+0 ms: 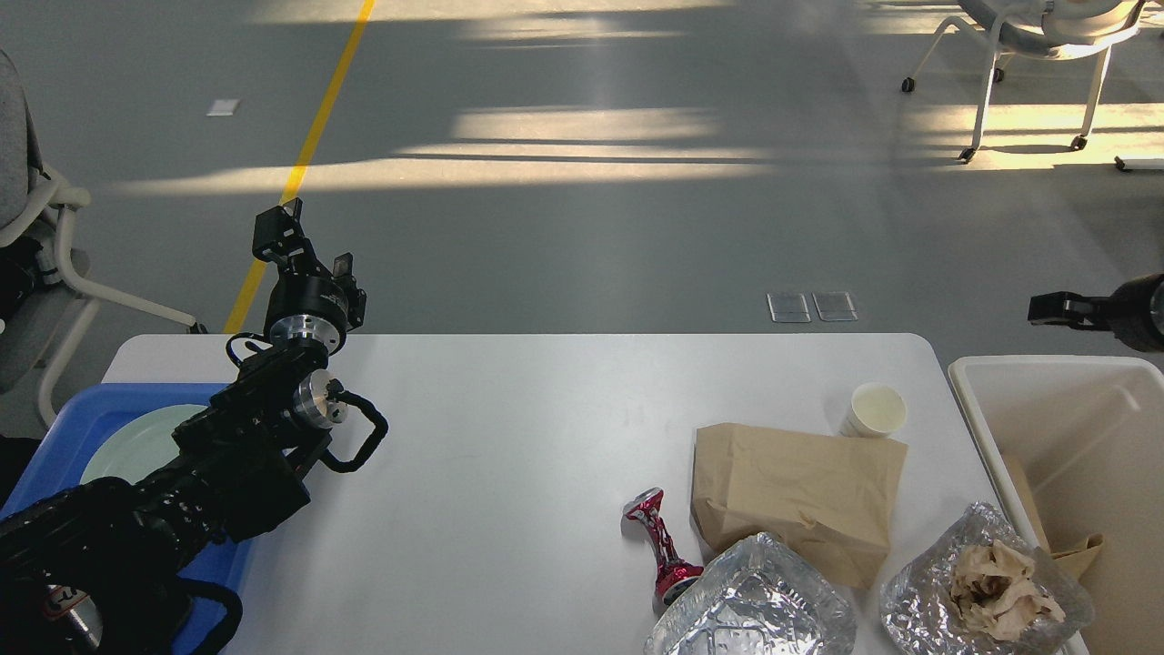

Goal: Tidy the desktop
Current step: 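Lower the right gripper back toward the brown paper bag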

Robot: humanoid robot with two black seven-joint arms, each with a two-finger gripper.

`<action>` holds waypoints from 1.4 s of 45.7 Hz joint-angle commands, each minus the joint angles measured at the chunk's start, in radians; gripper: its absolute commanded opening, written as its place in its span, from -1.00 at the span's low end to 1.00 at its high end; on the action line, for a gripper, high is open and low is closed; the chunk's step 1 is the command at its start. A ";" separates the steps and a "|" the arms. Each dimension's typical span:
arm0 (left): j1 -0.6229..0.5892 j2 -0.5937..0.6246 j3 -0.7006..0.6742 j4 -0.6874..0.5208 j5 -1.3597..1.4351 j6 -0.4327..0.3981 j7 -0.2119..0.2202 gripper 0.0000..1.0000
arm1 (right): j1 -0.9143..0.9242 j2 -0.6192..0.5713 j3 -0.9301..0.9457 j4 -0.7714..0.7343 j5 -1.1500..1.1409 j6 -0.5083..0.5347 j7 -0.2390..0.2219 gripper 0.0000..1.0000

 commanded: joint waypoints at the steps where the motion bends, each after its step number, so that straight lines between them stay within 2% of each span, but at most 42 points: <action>1: 0.000 0.000 -0.001 0.000 0.000 -0.001 -0.001 0.93 | 0.164 -0.054 -0.006 0.137 0.000 0.009 0.000 0.99; 6: 0.000 0.000 -0.001 0.000 0.000 0.001 0.001 0.93 | 0.377 -0.114 -0.015 0.310 0.000 0.059 0.000 1.00; 11: 0.000 0.000 -0.001 0.000 0.000 0.001 0.001 0.93 | 0.598 -0.143 -0.013 0.428 0.000 0.182 0.000 1.00; 27: 0.000 0.000 -0.001 0.000 0.000 -0.001 0.001 0.93 | 1.145 -0.133 0.028 0.592 0.037 0.556 0.009 1.00; 36: 0.000 0.000 -0.001 0.000 0.000 0.001 0.001 0.93 | 1.260 -0.130 0.155 0.626 0.125 0.556 0.006 1.00; 44: 0.000 0.000 -0.001 0.000 0.000 -0.001 -0.001 0.93 | 1.217 -0.087 0.169 0.632 0.151 0.556 -0.006 1.00; 54: 0.000 0.000 -0.001 0.000 0.000 -0.001 0.001 0.93 | 0.898 -0.039 0.157 0.622 0.111 0.556 -0.024 0.99; 64: 0.000 0.000 -0.001 0.000 0.000 -0.001 0.001 0.93 | 0.550 0.056 0.108 0.576 -0.027 0.230 -0.032 0.99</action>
